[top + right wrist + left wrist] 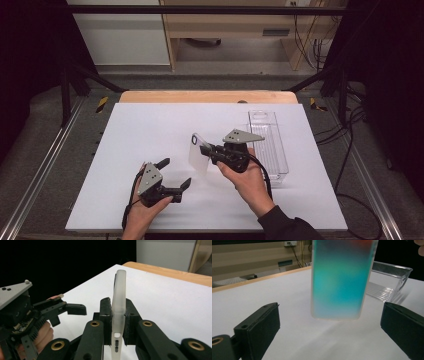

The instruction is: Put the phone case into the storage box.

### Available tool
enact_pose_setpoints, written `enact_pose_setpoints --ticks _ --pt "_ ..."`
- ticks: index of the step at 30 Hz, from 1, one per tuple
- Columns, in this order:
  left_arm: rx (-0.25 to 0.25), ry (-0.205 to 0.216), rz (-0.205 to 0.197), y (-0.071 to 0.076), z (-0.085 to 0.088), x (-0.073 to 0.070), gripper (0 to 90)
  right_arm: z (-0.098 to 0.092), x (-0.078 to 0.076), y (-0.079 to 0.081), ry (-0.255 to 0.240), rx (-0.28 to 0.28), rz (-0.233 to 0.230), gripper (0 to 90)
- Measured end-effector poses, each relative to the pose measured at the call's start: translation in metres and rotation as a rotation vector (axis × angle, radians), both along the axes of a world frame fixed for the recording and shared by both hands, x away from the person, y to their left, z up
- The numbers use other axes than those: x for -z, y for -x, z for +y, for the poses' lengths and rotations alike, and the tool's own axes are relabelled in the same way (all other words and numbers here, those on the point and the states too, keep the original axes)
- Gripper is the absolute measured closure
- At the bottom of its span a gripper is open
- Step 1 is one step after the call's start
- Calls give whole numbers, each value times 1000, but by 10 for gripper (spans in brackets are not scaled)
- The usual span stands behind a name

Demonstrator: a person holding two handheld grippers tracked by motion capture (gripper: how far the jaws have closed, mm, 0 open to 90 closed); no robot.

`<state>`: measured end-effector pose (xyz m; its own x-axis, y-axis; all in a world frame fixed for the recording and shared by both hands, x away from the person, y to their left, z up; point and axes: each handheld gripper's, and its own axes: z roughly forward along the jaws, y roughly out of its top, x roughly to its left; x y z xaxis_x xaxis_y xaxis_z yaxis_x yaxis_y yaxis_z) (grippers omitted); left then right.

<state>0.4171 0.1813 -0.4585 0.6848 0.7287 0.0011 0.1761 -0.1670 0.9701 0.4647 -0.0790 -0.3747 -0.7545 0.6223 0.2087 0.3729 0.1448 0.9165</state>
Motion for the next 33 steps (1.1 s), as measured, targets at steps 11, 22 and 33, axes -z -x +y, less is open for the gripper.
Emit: enact_pose_setpoints --ticks 11,22,33 --pt "-61 36 -31 2 15 -4 20 -14 -11 -8 22 8 -37 811" --pt "-119 38 -37 3 28 -6 25 -29 -29 -16 51 8 -65 811" --pt "-163 53 -50 7 42 -8 23 -49 -44 -32 70 -9 -88 810"
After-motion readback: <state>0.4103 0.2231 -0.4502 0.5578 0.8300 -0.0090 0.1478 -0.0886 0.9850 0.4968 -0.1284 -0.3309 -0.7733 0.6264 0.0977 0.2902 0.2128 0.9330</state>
